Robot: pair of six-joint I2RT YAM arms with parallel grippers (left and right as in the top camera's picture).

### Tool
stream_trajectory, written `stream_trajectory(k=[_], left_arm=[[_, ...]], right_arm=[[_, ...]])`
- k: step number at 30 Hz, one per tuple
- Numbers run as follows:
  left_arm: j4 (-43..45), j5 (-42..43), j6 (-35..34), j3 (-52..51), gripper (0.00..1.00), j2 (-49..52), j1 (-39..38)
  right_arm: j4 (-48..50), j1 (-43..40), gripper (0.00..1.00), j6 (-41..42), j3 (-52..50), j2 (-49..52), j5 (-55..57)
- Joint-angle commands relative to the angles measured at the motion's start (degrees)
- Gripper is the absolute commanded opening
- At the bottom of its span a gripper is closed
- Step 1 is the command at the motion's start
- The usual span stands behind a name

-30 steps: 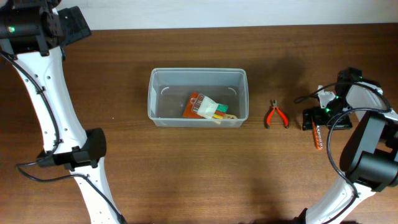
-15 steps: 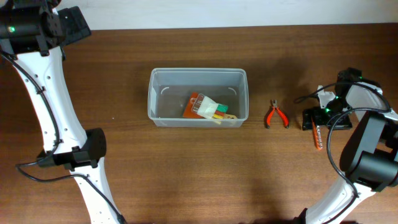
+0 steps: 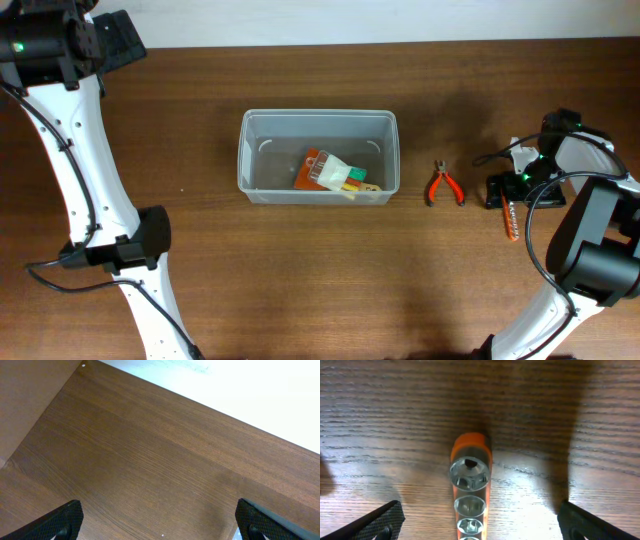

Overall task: Pack container
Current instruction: 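Lower the right gripper and close it on the orange socket rail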

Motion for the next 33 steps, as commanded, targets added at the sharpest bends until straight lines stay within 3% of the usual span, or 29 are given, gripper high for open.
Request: stream_trajectory(k=[1, 33], left_arm=[[0.0, -0.98, 0.68, 0.04, 0.99, -1.62, 0.35], [0.0, -0.98, 0.68, 0.04, 0.99, -1.62, 0.35]], right_arm=[[0.02, -0.33, 0.99, -0.39, -0.52, 1.27, 0.13], [-0.24, -0.33, 0.99, -0.37, -0.52, 1.51, 1.6]])
